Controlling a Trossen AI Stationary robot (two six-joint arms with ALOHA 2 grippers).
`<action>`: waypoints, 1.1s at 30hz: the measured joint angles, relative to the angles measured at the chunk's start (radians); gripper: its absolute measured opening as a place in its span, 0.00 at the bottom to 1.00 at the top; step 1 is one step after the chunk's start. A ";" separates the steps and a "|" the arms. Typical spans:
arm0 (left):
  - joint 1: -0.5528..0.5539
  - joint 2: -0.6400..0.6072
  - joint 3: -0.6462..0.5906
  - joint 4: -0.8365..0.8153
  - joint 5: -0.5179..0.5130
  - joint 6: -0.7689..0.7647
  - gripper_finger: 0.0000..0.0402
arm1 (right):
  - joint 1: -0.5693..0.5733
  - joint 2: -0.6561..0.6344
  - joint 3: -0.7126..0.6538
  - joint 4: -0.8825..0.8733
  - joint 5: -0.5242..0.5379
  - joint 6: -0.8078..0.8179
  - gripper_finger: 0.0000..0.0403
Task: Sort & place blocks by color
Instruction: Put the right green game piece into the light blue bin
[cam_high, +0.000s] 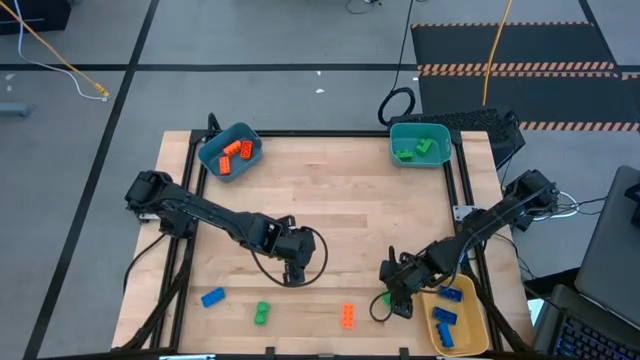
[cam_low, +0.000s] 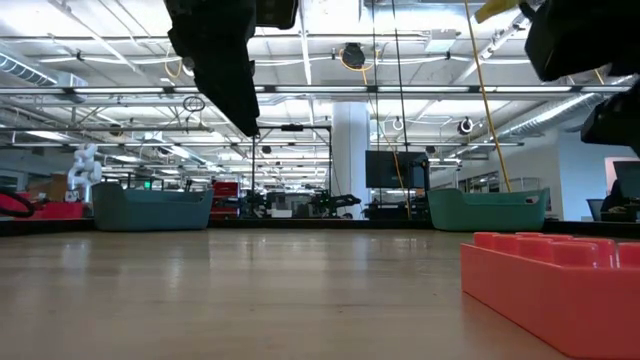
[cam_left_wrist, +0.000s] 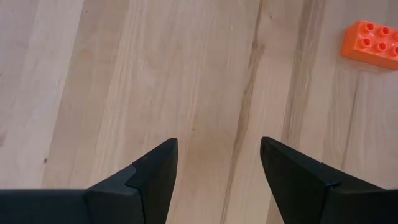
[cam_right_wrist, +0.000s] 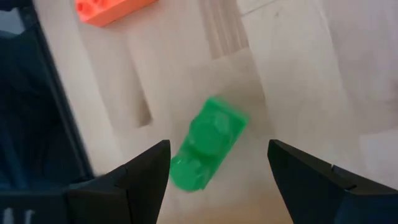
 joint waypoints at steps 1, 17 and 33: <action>0.000 0.000 0.000 0.000 0.000 0.000 0.58 | -0.003 0.010 0.000 0.005 0.001 -0.007 0.65; -0.007 0.000 0.000 -0.007 0.004 0.003 0.58 | -0.043 0.112 0.005 -0.067 0.013 -0.084 0.65; -0.010 0.001 0.000 -0.020 0.003 -0.003 0.58 | -0.212 0.085 0.003 -0.274 0.263 -0.361 0.62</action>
